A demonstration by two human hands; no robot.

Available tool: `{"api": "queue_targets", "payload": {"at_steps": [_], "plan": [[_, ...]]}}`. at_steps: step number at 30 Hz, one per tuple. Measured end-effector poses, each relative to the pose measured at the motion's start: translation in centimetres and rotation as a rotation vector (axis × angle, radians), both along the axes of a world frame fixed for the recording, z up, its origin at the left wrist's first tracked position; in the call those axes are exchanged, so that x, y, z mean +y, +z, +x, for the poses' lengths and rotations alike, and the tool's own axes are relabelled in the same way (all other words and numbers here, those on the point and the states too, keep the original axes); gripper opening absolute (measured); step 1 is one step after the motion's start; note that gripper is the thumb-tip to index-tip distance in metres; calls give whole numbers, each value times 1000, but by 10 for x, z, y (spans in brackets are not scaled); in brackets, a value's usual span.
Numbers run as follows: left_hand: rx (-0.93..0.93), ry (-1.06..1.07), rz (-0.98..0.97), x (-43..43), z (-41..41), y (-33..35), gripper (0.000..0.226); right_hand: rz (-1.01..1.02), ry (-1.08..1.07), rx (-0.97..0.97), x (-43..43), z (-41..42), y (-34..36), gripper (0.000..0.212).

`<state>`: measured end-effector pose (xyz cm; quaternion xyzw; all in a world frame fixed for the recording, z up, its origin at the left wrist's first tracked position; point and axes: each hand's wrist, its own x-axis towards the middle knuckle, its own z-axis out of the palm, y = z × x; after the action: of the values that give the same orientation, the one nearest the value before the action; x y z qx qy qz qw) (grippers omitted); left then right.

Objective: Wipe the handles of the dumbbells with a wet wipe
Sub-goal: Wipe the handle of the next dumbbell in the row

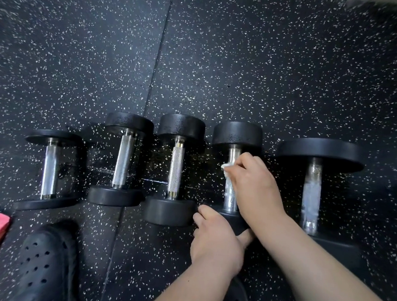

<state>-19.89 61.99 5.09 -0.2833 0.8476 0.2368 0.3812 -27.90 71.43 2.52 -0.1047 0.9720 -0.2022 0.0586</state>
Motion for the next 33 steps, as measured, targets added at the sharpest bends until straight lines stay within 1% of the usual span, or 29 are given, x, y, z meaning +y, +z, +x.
{"api": "queue_targets", "payload": {"at_steps": [3,6,9,13,16,18,20,23,25,27,30,33], "plan": [[-4,6,-7,1,0,0,112,42,-53,19,-4,-11,-2,19],[-11,5,-10,1,-1,1,107,69,-101,44,-7,-11,-3,12],[-10,4,0,0,-2,2,101,133,-46,57,-10,-5,-2,6],[-19,3,-6,1,-1,3,105,223,-59,96,-14,-18,-6,3],[-19,-11,-3,0,-2,3,93,307,-46,52,-20,-15,-7,6],[-13,-13,2,-1,-3,3,86,331,-22,5,-21,-5,-8,8],[-8,-13,1,-1,-3,4,84,334,-22,-8,-21,-3,-8,9],[-16,-13,9,0,-2,4,92,292,-51,47,-18,-12,-10,2],[-21,-10,19,0,-2,4,93,262,-74,48,-18,-14,-9,11],[-25,-11,24,-1,-2,3,88,220,-89,24,-18,-7,-5,15],[-18,-19,24,-3,-2,3,82,82,-133,-26,-16,4,-2,14],[-13,-14,23,-2,-1,3,88,-45,-185,-28,-10,3,-4,11]]}}
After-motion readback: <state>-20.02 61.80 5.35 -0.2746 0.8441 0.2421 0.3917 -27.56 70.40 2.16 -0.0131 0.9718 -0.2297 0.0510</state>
